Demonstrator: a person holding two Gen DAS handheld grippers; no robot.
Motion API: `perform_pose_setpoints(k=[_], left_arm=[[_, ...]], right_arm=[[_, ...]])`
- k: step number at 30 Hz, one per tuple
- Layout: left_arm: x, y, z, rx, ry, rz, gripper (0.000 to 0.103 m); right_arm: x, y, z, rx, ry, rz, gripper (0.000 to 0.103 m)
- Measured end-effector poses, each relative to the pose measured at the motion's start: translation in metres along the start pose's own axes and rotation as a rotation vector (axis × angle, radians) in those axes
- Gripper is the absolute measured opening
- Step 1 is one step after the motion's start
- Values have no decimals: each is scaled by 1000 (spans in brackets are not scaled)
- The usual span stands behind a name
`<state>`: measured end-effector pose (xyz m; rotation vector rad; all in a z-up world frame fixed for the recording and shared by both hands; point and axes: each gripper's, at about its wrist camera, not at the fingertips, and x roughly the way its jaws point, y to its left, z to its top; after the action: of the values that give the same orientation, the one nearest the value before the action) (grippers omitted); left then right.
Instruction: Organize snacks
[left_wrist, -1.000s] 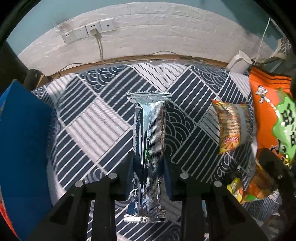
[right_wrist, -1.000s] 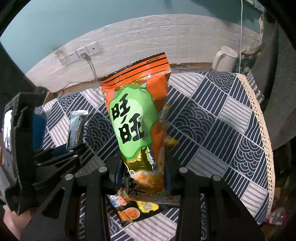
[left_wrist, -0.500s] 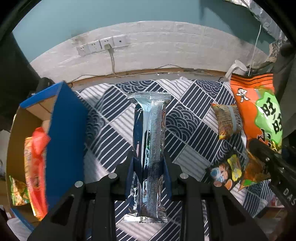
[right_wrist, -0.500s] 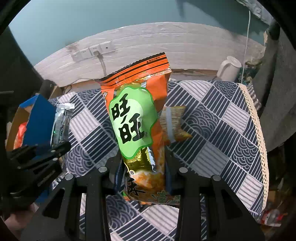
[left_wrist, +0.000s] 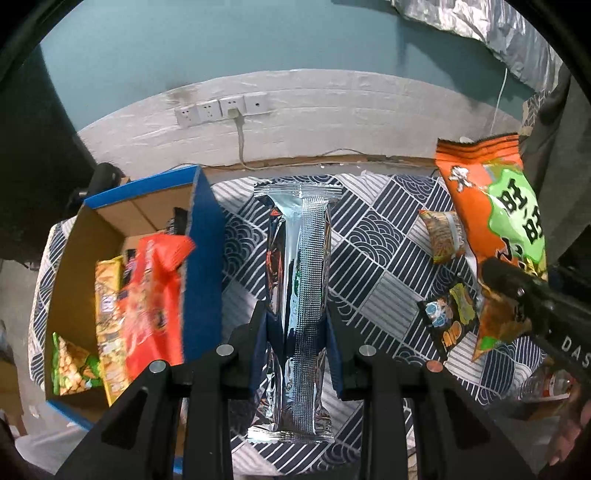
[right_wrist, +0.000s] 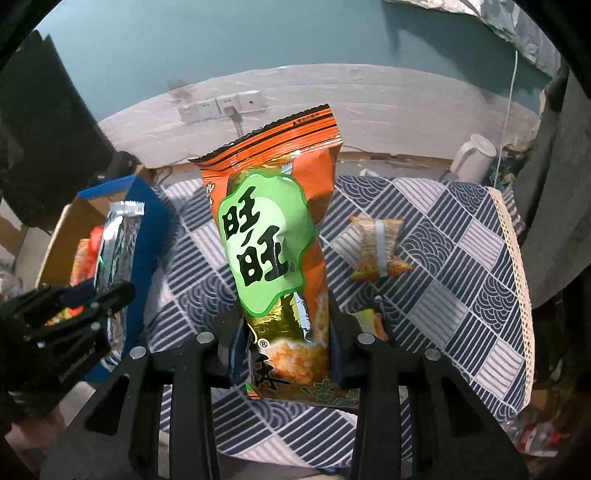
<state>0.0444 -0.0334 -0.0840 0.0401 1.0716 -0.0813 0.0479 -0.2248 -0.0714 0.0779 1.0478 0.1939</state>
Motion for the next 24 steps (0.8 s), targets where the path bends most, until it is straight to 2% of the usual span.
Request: perform_pose_setpoints(k=[4, 10, 19, 24], left_arm=[[-19, 8, -3, 13, -50, 15, 29], [-40, 41, -4, -26, -97, 45, 29], [-51, 98, -3, -117, -114, 35, 29], [-53, 139, -10, -159, -111, 75, 29]], right_arm=[[-1, 20, 5, -25, -9, 19, 35], [1, 53, 12, -58, -8, 50, 35], [11, 114, 20, -117, 12, 107, 35], [23, 146, 27, -143, 33, 140, 35]])
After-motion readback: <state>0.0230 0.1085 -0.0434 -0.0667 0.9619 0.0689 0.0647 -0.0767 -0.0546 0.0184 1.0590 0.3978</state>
